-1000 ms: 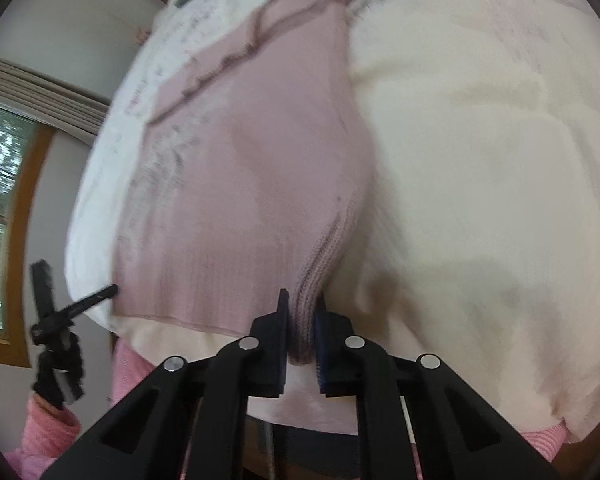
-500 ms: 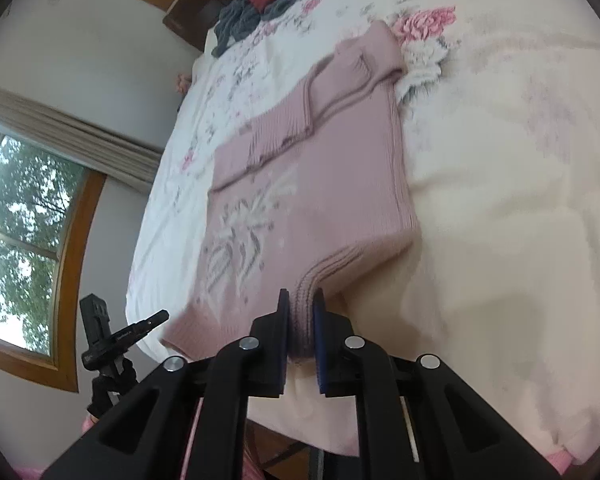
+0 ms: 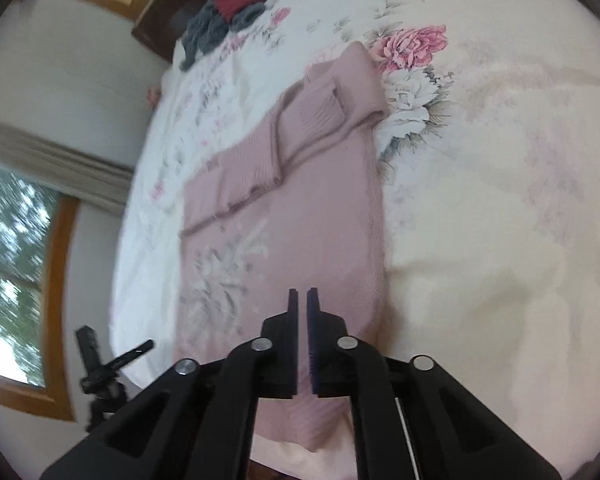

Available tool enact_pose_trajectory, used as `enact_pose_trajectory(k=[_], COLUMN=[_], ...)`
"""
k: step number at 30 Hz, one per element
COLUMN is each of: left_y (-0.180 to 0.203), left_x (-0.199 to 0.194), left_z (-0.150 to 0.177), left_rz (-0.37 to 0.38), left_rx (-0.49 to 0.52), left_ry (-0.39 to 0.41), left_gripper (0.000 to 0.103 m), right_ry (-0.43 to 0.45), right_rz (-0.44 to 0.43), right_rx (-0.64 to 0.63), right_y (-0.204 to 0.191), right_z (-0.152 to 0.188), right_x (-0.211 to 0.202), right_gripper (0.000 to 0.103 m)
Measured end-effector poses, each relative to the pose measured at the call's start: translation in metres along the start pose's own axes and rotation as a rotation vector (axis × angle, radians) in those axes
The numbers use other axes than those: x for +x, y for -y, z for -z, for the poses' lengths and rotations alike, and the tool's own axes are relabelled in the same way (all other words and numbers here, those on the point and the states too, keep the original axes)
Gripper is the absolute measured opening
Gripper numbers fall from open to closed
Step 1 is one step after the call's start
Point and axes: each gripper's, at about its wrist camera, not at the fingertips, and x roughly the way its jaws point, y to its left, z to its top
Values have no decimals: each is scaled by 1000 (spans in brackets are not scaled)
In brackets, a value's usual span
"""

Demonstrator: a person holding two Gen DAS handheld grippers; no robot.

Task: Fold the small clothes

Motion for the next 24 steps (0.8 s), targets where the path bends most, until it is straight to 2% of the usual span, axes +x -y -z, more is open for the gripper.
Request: enact_pose_trajectory(k=[1,2,3,4,7,8,11,13,14,15,20,22,24], left_y=[-1,-3,-5,-8,-15,-16,-10,-4,0,3,11,14,17], left_x=[2,7,12,19,40,45,48,48,49,50,52,53,51], left_z=[9,20,27,34,51,55,59,59,60,61,65,66,68], left_rz=[-6,6,16,20,9,7,5,3,-1,-4,-19,-12,-6], left_rx=[8,13,10,1,-28,-41,-29,-9,8,16,36,33,36], left_ry=[-13,-37,-62,-85,-137,-146,-132,-132,-135,-138,-143,-143,-138], left_gripper=[45,46,47,49,50,53,61,62,62,62,64,64,58], right_ry=[-8,-18,-36,-53,-109,-137,-223,-259,-272,-287,-322,-338,-337], right_rz=[17,21,23,32,83,96,130,187,207,222,300,300,304], right_rx=[-16,-20,-8,0,-21,-25,-60,-64,-45,-17,100,145,154], right_y=[-2,-3,-2,-1,-9,-15,-37,-50,-51,-52,-46,-42,-40], right_z=[5,11,19,24,43,50,70,79,81,83,82,81,81], right_x=[1,3,6,10,26,35,60,77,83,90,114,122,126], right_gripper=[10,16,29,32,32,32,32,37,45,46,48,50,51])
